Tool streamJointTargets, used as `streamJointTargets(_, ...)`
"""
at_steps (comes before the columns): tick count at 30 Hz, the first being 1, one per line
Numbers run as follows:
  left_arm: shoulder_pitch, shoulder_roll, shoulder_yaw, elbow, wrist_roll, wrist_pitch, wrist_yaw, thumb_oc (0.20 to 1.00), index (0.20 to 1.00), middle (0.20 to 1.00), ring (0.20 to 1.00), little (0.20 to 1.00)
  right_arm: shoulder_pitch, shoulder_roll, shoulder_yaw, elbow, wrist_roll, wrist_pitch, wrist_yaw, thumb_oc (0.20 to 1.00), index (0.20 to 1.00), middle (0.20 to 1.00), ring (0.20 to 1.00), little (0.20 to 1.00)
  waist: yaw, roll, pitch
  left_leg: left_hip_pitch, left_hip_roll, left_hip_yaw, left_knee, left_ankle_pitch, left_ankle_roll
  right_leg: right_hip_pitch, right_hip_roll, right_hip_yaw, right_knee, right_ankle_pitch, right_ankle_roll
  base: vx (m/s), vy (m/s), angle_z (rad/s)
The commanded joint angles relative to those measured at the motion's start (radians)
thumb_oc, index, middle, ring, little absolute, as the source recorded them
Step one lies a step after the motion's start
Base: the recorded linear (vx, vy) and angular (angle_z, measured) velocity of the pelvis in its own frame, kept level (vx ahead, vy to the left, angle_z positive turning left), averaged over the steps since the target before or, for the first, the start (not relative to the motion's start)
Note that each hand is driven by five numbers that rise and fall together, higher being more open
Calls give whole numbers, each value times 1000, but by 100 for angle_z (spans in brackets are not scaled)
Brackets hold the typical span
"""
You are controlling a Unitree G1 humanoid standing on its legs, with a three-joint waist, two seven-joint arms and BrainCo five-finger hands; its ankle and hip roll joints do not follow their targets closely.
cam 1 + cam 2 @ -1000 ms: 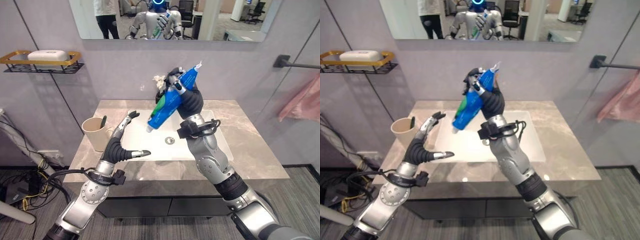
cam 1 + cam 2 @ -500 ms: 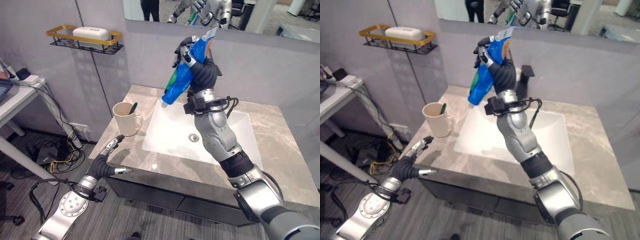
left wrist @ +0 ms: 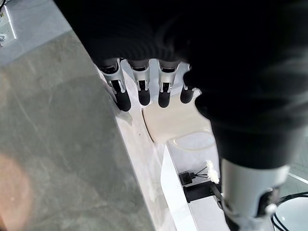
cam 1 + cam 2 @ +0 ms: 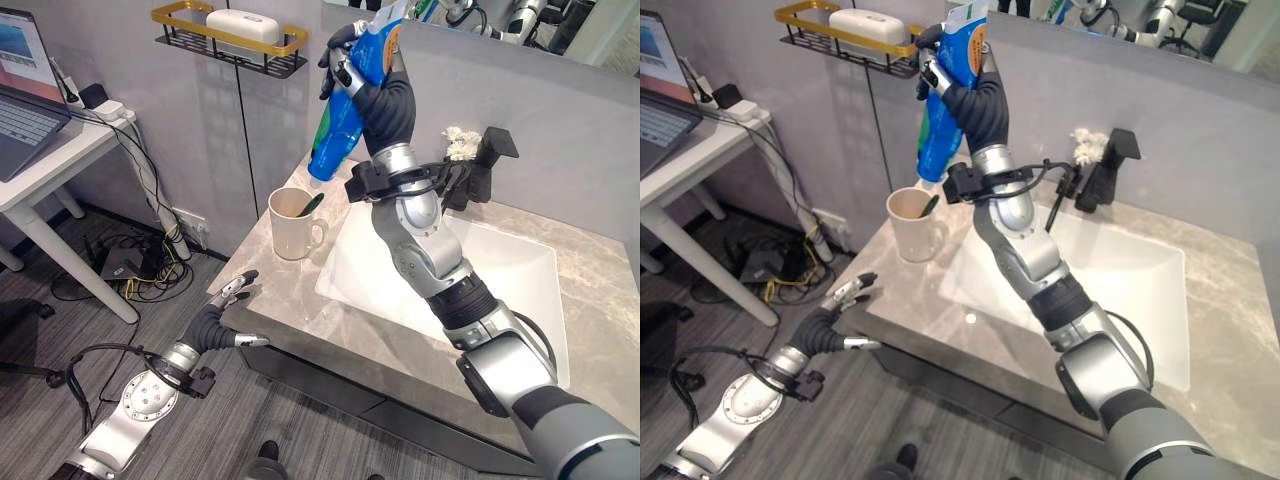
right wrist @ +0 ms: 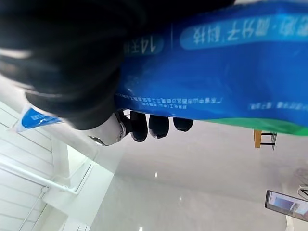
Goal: Put brush and paste in cup on sink, flatten towel.
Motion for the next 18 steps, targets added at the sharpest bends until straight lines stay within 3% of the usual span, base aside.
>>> streamJointTargets(1, 5, 90, -7, -34, 17, -12, 8, 1000, 1000, 1000, 1000, 1000, -141, -1, -3, 12, -1, -33, 3, 200, 200, 200, 200, 200, 14, -73, -15, -50, -39, 24, 4, 10, 38, 31, -92, 51, -1, 40, 43, -2, 10, 7)
streamJointTargets(18, -10, 88, -14, -24, 36, -16, 25, 1000, 1000, 1000, 1000, 1000, -162, 19, 11, 62, -10, -23, -8, 200, 200, 200, 200, 200, 36, -84, 4, -68, -45, 7, 4, 11, 41, 27, -94, 31, -1, 38, 46, 1, 1, 1)
